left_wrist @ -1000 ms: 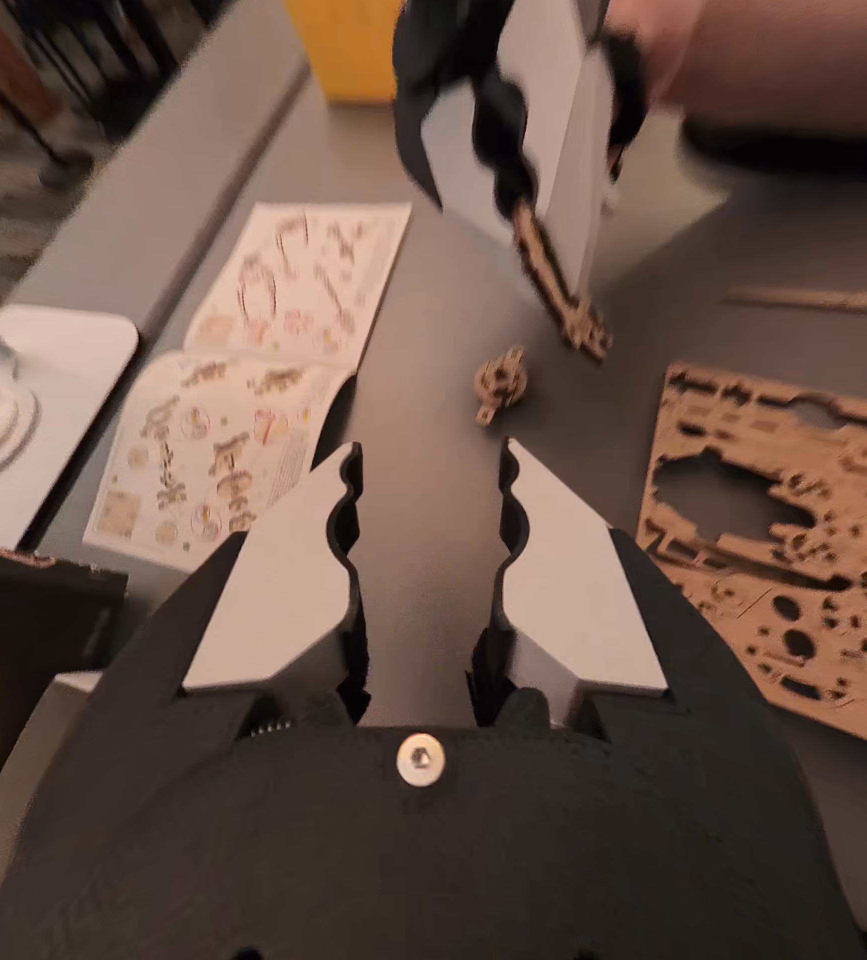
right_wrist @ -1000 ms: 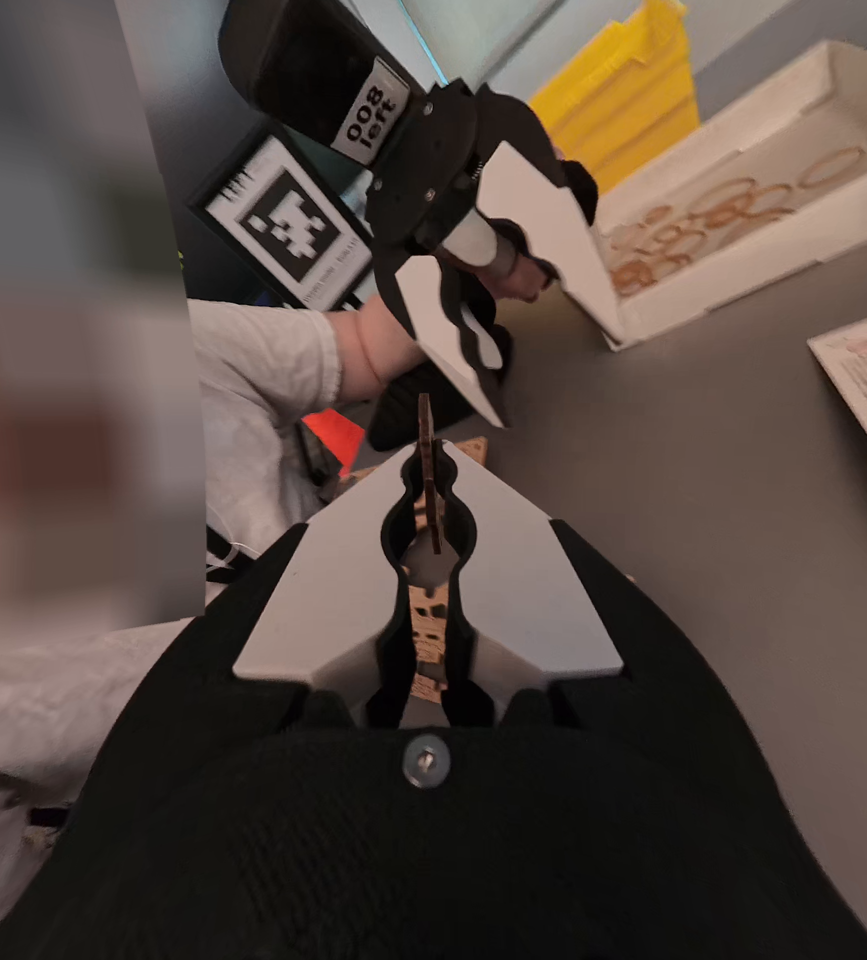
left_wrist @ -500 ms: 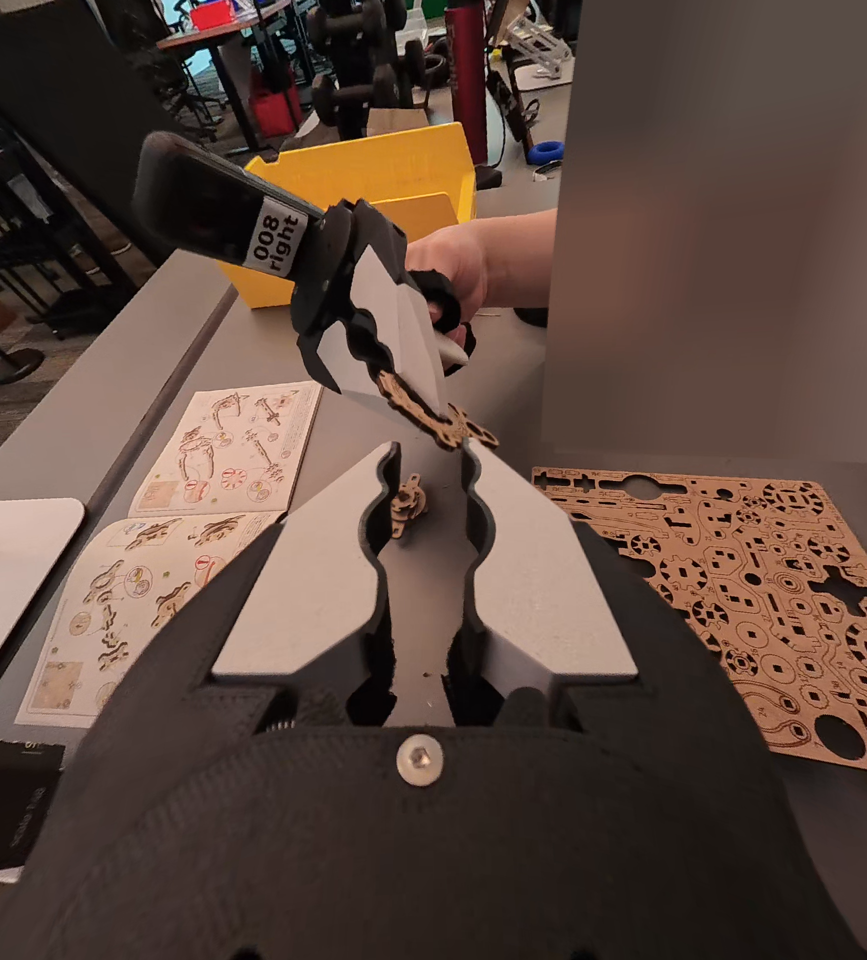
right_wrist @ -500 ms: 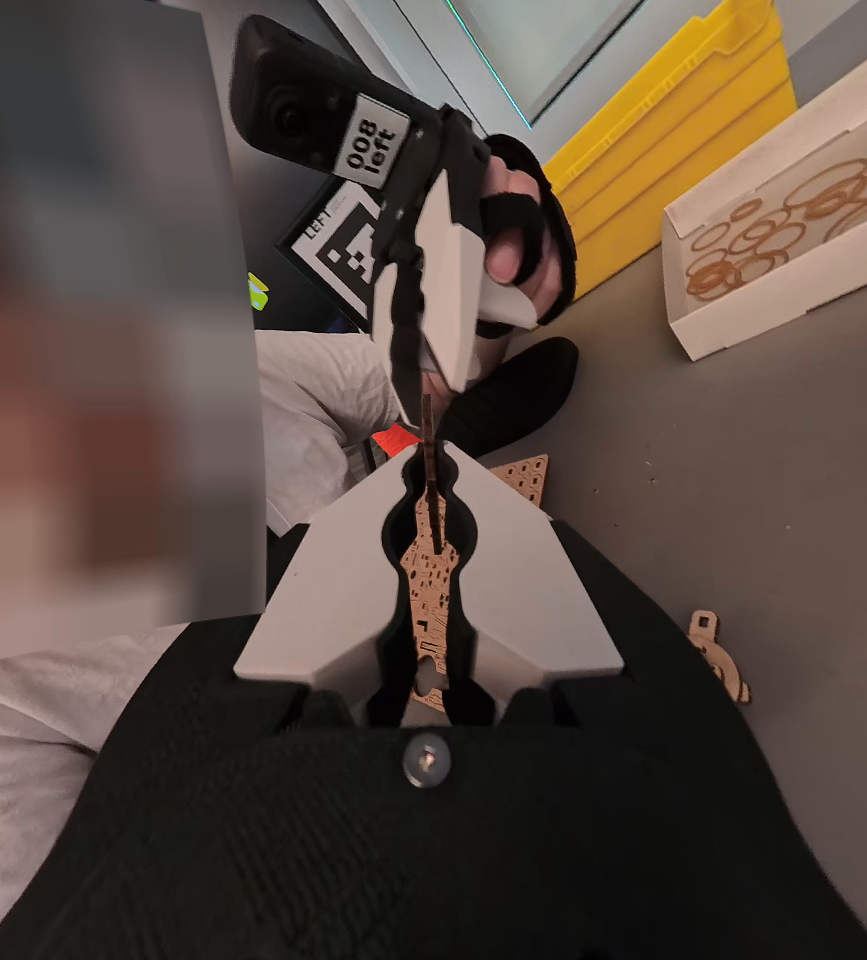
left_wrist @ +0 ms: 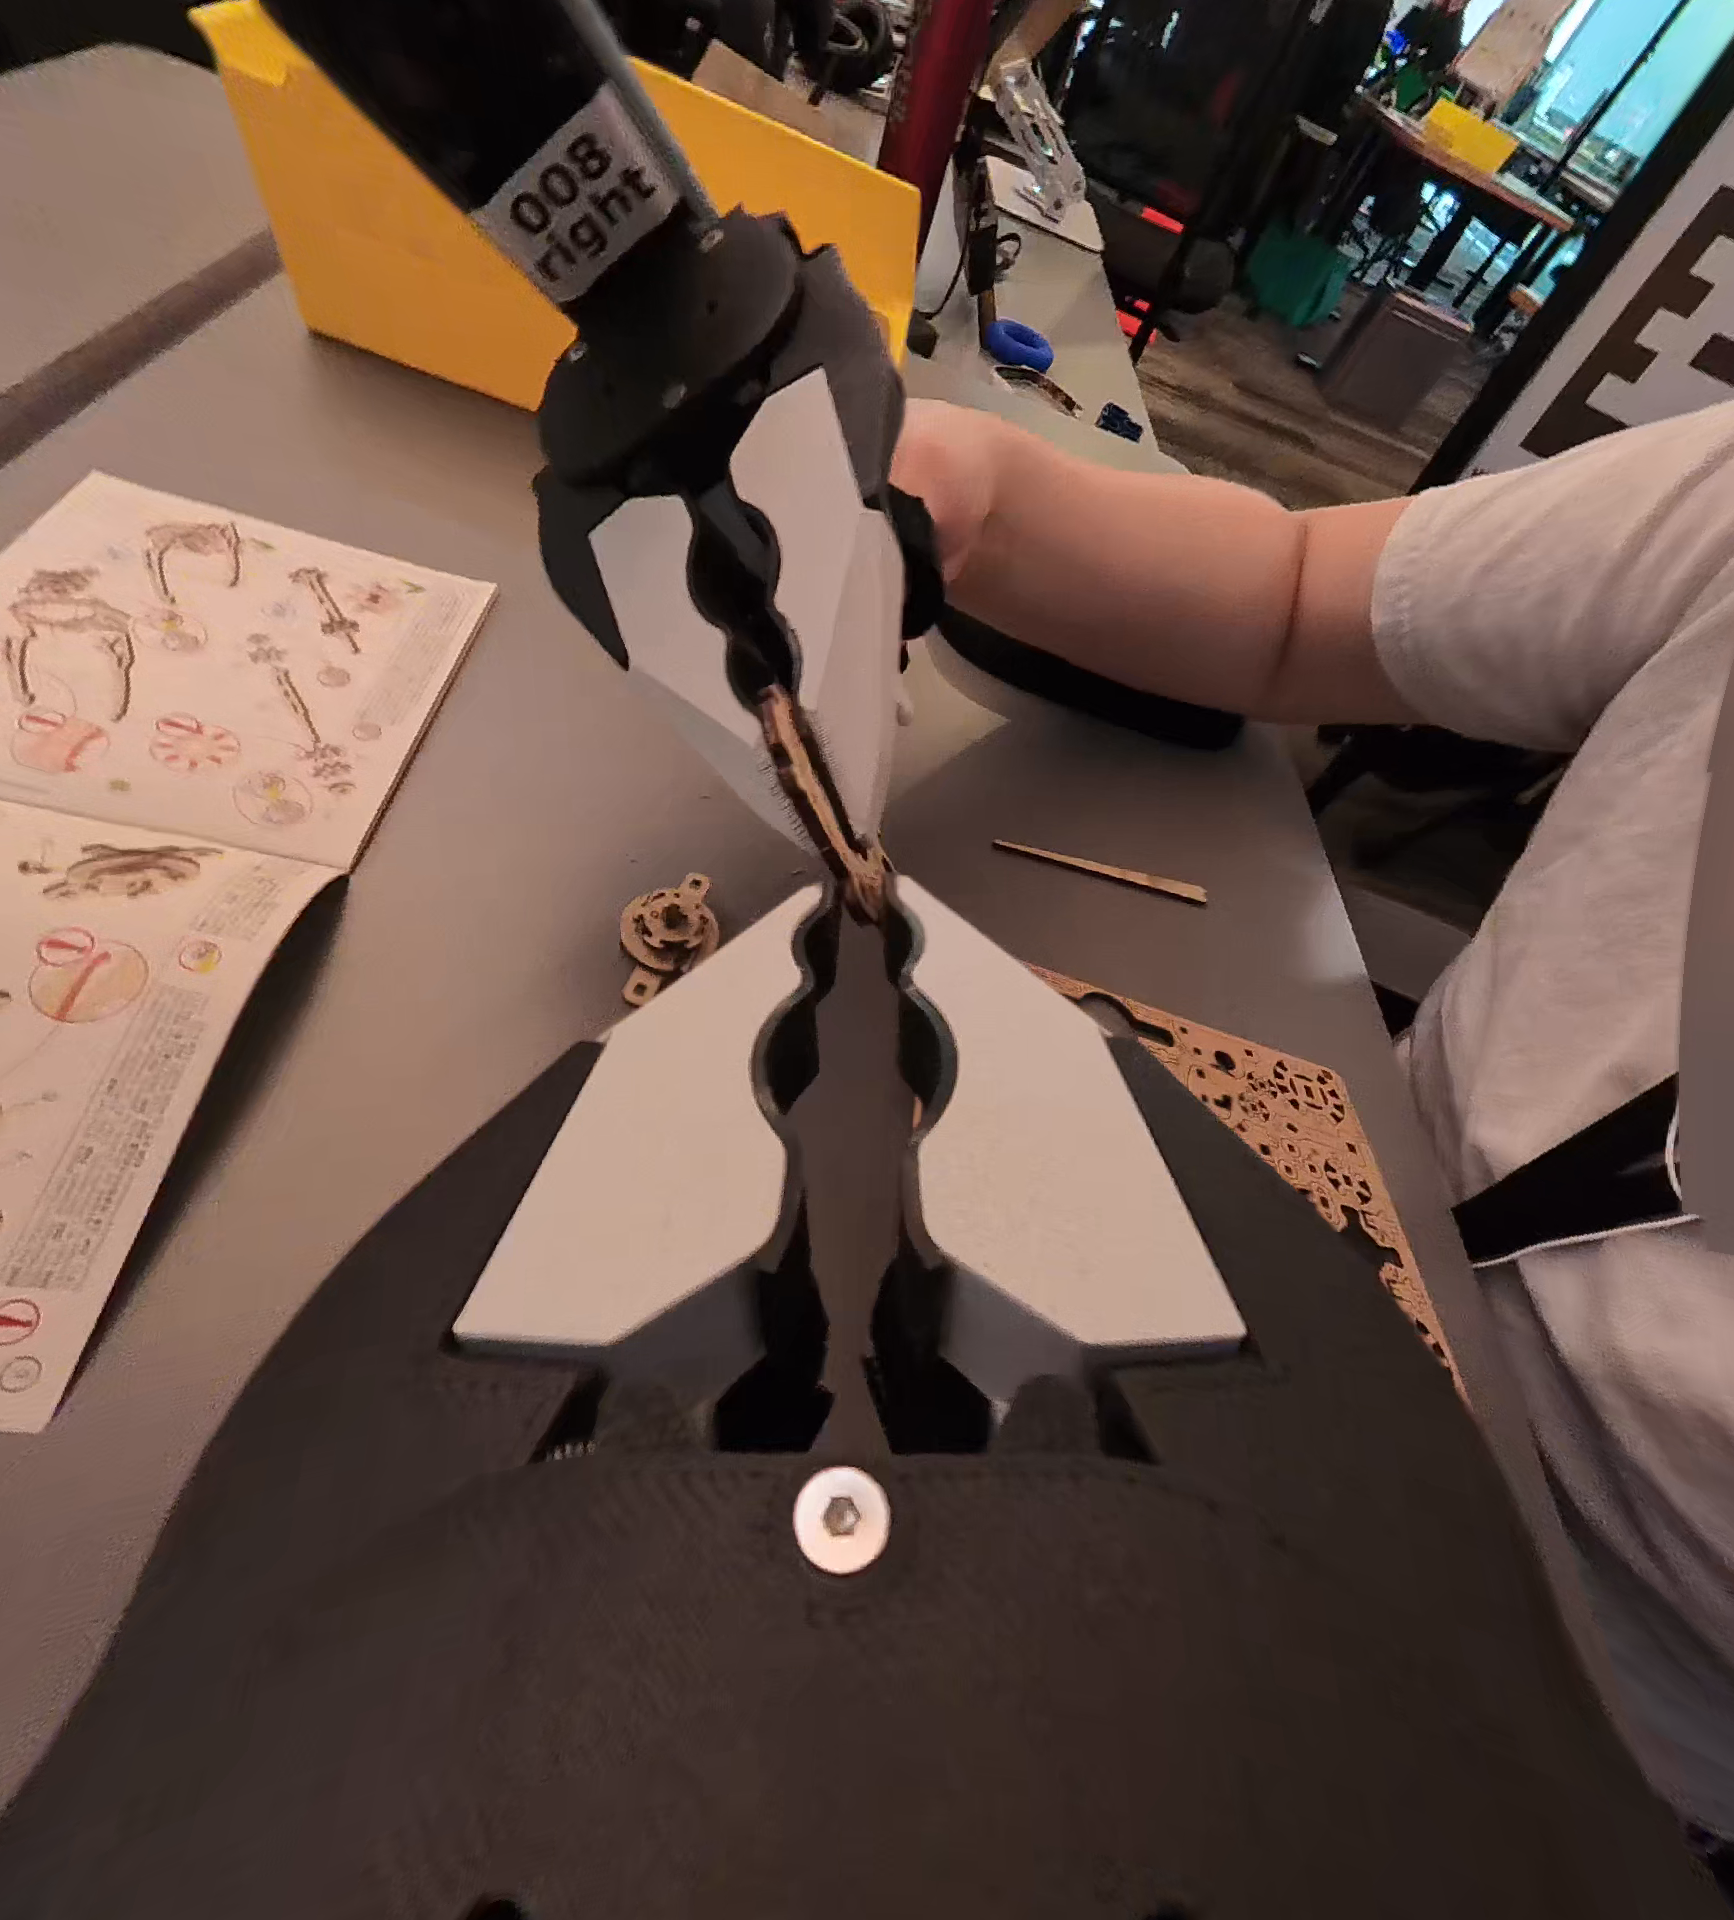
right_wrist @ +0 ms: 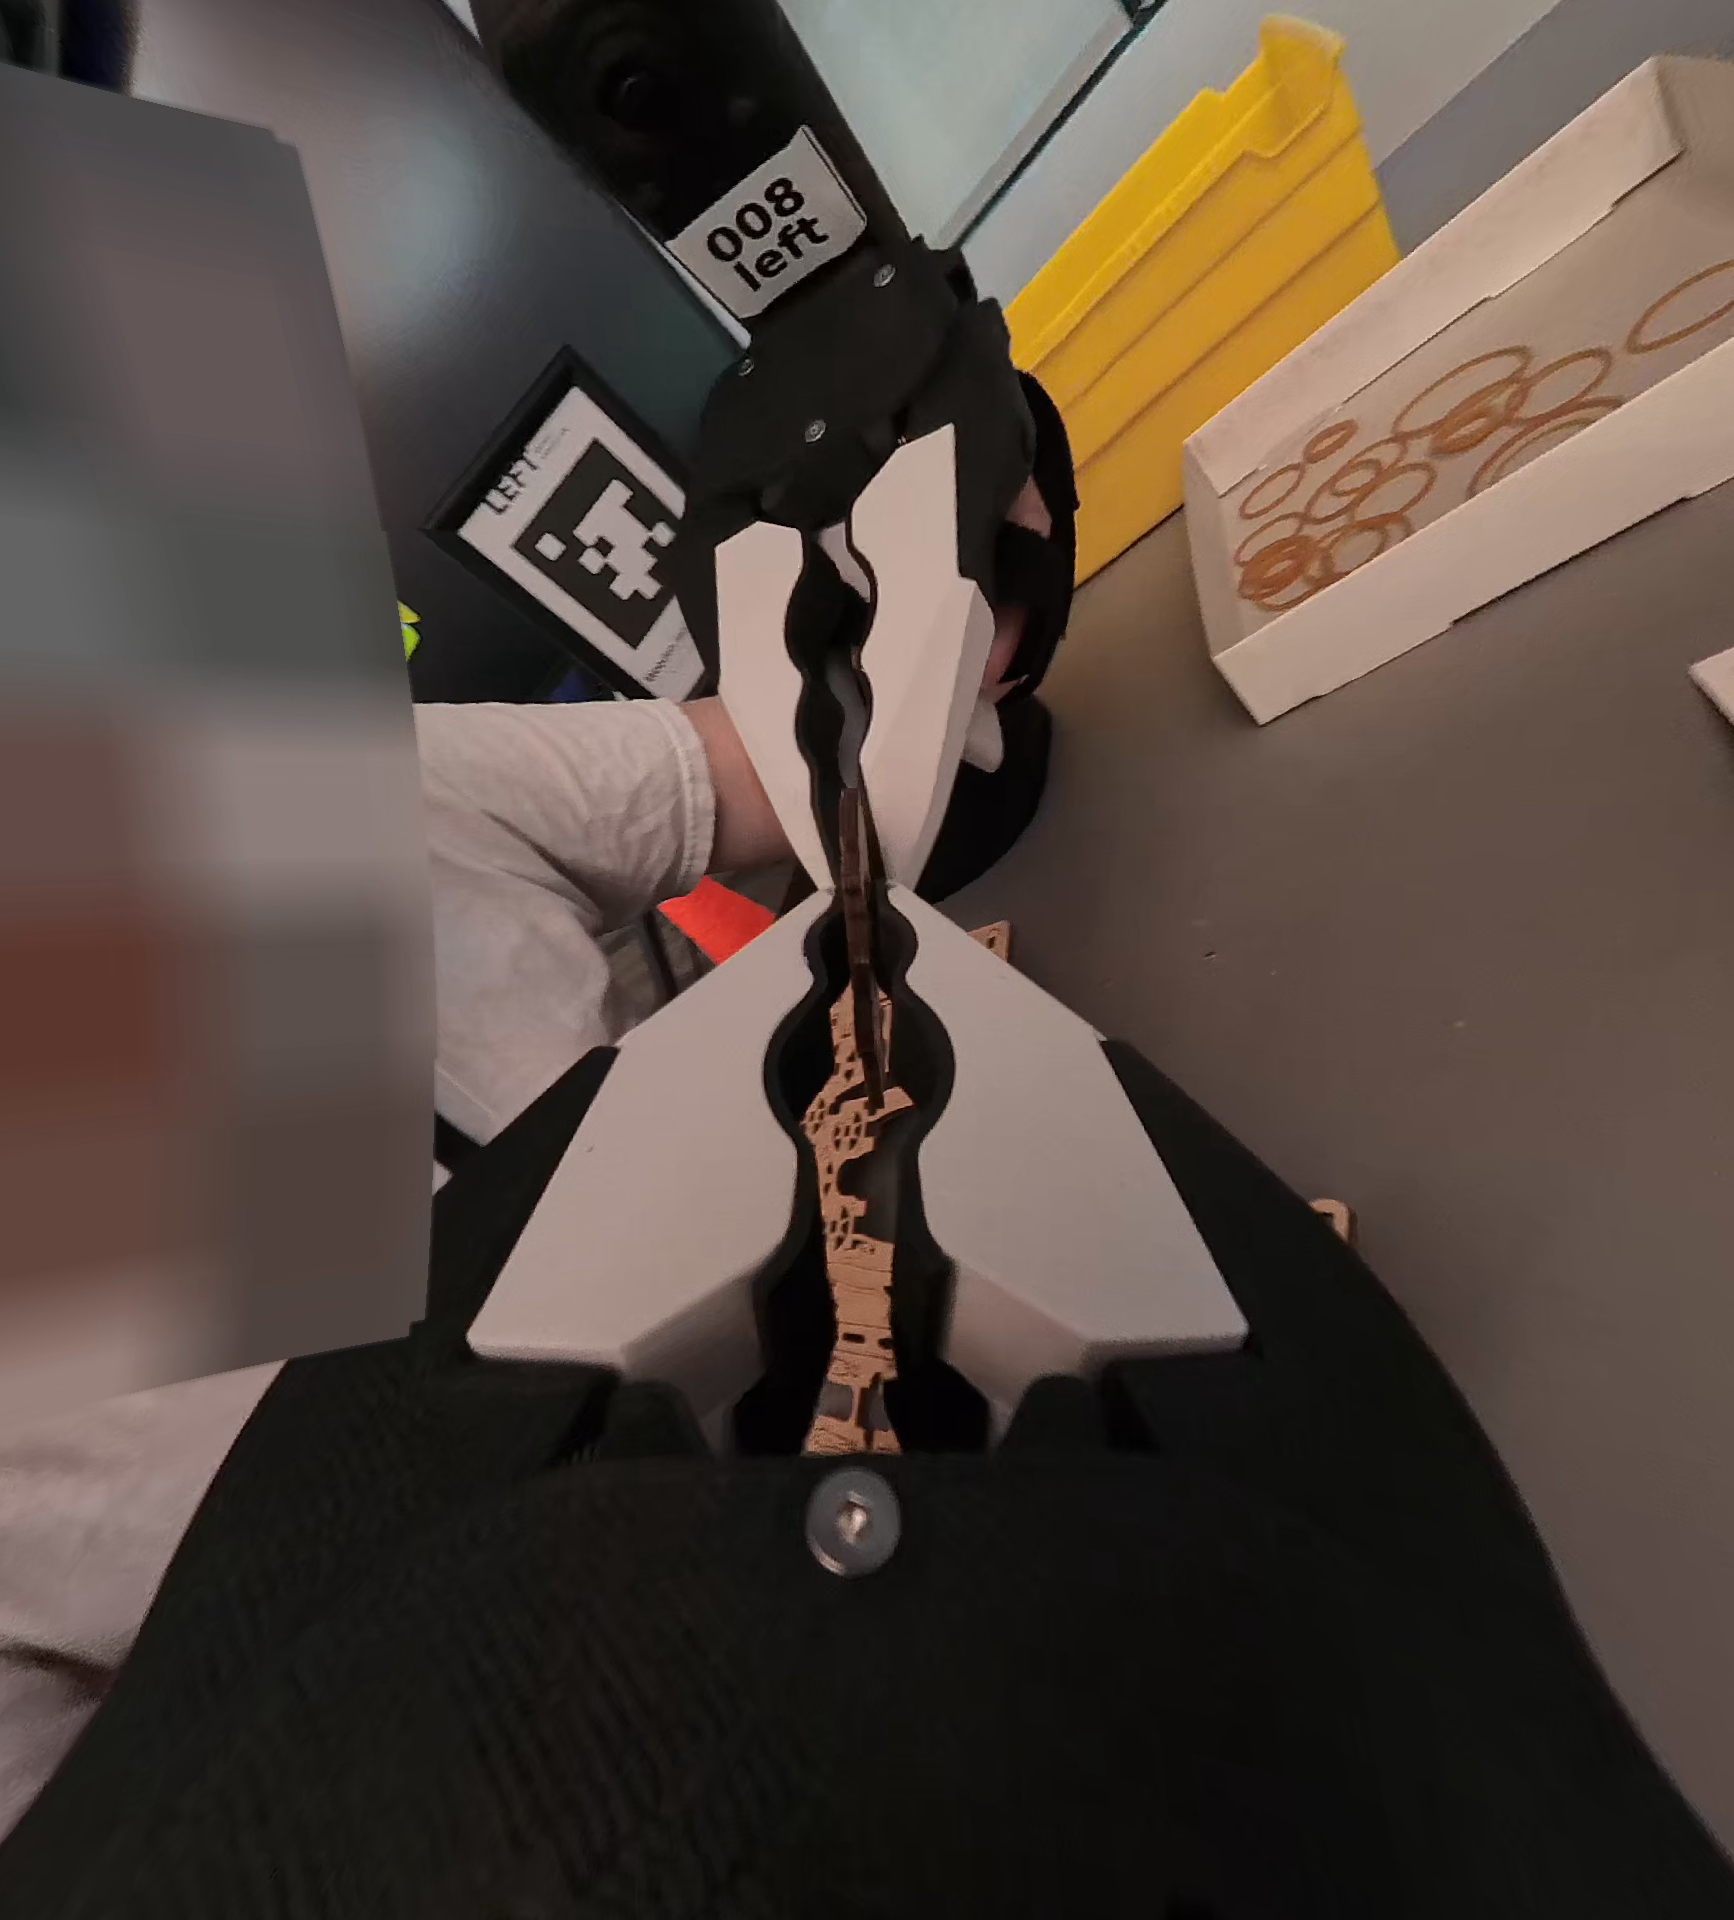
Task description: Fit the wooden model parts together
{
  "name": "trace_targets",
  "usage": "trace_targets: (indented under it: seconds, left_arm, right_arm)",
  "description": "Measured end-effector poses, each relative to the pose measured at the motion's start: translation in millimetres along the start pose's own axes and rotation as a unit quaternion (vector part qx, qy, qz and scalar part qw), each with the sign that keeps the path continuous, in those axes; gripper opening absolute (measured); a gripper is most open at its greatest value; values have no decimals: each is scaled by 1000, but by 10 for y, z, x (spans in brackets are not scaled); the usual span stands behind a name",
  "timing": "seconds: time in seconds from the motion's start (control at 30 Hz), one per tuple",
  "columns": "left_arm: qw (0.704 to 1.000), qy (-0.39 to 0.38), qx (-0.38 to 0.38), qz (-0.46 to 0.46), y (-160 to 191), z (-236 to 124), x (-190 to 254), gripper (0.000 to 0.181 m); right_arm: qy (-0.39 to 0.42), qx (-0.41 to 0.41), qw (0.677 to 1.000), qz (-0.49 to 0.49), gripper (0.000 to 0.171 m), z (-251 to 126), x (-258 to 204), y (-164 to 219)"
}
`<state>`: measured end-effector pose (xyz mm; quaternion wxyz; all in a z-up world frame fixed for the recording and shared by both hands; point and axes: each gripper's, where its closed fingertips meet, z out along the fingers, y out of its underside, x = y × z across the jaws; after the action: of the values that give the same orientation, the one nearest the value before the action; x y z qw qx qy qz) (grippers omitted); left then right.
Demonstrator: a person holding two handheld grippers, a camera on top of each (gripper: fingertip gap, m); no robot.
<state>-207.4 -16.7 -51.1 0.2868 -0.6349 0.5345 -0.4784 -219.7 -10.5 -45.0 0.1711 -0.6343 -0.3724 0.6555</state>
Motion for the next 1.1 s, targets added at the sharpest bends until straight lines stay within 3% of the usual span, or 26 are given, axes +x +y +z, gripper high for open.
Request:
trace_targets:
  seconds: [0.13,0.3,0.53,0.83,0.9,1.03,1.1]
  left_arm:
    - [999,15,17,-34,-25,-21,-30,3]
    - [996,25,43,-74,-74,-108,-105,1]
    - [990,33,46,-131,-23,-127,-207,1]
    - [986,44,49,-155,-17,-131,-224,1]
    - [986,47,45,-153,-14,-127,-209,1]
    - [987,48,51,-147,-38,-136,-204,1]
    - [985,49,56,-153,-59,-155,-215,12]
  right_arm:
    - [1,13,1000,0,3,-7,7,-36]
    - [20,38,999,-5,23,-164,103,-128]
    - [37,64,997,-35,20,-399,159,-213]
    - [23,31,999,-31,20,-207,131,-99]
    - [26,20,999,-33,3,-174,136,-54]
    - [33,23,999,-17,0,-183,164,-68]
    - [34,29,999,-11,0,-201,179,-78]
